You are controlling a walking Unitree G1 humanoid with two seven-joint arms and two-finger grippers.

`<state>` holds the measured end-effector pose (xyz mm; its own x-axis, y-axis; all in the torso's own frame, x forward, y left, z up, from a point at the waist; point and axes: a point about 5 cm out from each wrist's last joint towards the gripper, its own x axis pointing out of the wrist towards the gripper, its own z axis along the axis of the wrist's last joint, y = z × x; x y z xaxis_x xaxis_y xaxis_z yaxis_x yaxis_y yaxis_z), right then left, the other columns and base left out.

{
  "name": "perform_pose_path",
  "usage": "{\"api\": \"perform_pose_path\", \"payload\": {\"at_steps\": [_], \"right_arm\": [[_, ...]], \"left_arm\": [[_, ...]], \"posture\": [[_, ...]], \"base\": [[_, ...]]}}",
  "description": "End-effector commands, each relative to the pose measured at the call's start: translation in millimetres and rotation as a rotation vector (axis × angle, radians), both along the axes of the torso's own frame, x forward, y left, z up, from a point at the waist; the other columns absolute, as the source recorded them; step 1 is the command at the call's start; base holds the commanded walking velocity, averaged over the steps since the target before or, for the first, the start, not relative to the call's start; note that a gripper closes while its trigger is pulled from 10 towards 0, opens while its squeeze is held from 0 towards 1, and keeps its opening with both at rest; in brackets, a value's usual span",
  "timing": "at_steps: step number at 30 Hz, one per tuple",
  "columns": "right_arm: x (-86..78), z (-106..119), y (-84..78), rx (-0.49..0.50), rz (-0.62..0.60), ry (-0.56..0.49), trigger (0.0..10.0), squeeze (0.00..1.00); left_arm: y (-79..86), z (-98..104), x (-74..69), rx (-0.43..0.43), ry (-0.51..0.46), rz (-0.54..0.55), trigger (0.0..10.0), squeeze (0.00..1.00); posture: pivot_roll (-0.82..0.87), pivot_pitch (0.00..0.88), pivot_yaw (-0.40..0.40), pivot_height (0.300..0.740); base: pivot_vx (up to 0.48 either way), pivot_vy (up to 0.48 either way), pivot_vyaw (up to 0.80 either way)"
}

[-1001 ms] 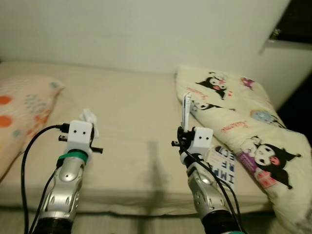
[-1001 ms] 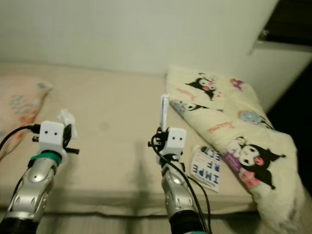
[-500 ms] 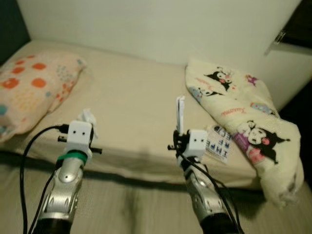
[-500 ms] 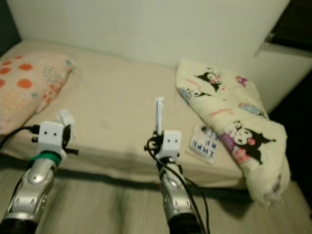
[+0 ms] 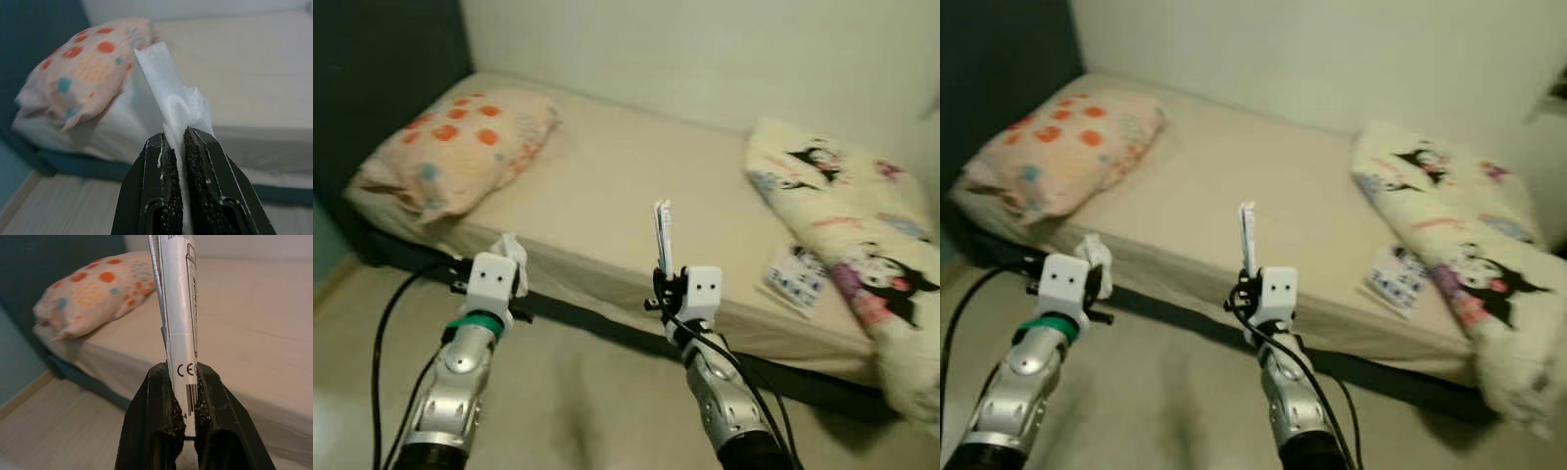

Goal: Clean up the room

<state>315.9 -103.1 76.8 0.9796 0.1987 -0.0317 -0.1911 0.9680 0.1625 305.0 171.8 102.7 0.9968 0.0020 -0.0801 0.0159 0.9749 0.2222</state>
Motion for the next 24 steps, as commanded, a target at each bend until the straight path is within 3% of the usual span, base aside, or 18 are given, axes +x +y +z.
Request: {"api": "perform_pose_path", "payload": {"at_steps": [1, 12, 24], "right_arm": [[-2.6, -7, -4.7, -0.005, -0.009, 0.032, 10.0, 0.0], [-5.0, -15, -7.4, -0.014, -0.003, 0.056, 10.0, 0.0], [-10.1, -28, -11.9, -0.038, 0.007, 0.106, 10.0, 0.0]], "left_arm": [[-3.7, -7, -1.1, 0.01, 0.037, -0.016, 10.0, 0.0], [-10.0, -12, -2.3, 0.031, 0.059, -0.051, 10.0, 0.0], [-18.1, -31, -10.6, 0.06, 0.136, -0.091, 10.0, 0.0]], "posture": [[0.11, 0.0, -0.036, 0.74], [0.11, 0.0, -0.034, 0.74], [0.11, 0.0, -0.042, 0.74]], "base": [[0.0, 0.0, 0.78], [0.0, 0.0, 0.78], [0.0, 0.0, 0.76]]}}
